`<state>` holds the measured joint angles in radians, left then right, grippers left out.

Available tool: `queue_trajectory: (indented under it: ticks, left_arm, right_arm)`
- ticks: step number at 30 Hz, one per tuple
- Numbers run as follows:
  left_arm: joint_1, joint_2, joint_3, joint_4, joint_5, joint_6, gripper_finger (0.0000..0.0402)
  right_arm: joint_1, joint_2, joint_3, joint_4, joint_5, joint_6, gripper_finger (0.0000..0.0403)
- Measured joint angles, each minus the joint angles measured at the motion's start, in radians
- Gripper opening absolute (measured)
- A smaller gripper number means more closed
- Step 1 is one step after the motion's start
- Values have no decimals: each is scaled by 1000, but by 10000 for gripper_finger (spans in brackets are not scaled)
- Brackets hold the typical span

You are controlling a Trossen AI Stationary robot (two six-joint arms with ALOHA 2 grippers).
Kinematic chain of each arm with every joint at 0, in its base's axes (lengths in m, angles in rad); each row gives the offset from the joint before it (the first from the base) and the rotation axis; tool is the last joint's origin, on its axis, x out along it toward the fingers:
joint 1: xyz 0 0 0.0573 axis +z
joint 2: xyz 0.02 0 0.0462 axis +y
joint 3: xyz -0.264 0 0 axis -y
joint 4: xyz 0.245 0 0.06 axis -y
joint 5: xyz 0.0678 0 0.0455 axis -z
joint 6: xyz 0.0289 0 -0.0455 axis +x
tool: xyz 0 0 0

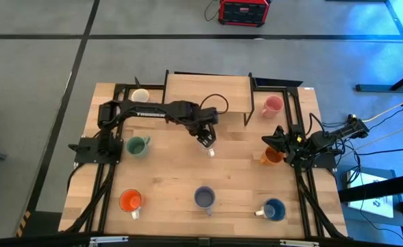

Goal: Place coffee mugs
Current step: Put the white patterned mug on the shelf

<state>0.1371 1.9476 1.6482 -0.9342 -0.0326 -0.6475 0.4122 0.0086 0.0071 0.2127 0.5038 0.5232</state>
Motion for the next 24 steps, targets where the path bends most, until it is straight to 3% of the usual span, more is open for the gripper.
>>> queue_trajectory:
  ticks: [13,24]
  left_arm:
    - [13,62,-5,28,-2,53,158]
    - [15,60,-4,36,13,148,34]
  right_arm:
    - [0,0,0,-7,1,0,19]
    - [0,0,0,-6,3,0,19]
